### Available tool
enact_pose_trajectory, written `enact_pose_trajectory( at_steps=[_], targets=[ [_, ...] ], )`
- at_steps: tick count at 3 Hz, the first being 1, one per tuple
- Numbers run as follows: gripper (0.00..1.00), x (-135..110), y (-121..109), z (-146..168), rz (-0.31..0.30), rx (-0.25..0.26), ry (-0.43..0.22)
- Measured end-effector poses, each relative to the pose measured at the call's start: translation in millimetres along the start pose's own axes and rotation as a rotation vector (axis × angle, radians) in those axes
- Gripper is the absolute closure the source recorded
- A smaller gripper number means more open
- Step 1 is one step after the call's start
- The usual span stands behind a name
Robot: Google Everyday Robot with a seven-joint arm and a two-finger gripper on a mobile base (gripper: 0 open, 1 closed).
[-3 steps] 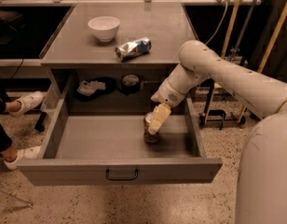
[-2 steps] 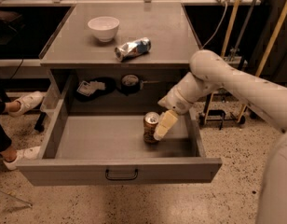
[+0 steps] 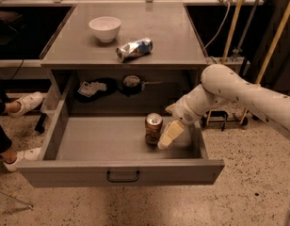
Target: Pick orange can from top drawer and place on counter
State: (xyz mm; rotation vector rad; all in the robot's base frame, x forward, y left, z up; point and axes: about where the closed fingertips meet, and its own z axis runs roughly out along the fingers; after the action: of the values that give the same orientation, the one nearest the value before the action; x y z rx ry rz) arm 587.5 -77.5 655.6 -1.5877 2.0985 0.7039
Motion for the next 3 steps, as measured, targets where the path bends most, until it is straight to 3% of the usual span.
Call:
enact_pose_trajectory(
  at_steps=[1,2,3],
  targets=[
    [0.00,-11.7,5.5,17.2,-0.036,-0.035,0.004],
    [0.00,-11.7,5.5,17.3,-0.036,-0.035,0.004],
    [0.19,-11.7,5.5,17.3,-0.036,-0.035,0.004]
  ],
)
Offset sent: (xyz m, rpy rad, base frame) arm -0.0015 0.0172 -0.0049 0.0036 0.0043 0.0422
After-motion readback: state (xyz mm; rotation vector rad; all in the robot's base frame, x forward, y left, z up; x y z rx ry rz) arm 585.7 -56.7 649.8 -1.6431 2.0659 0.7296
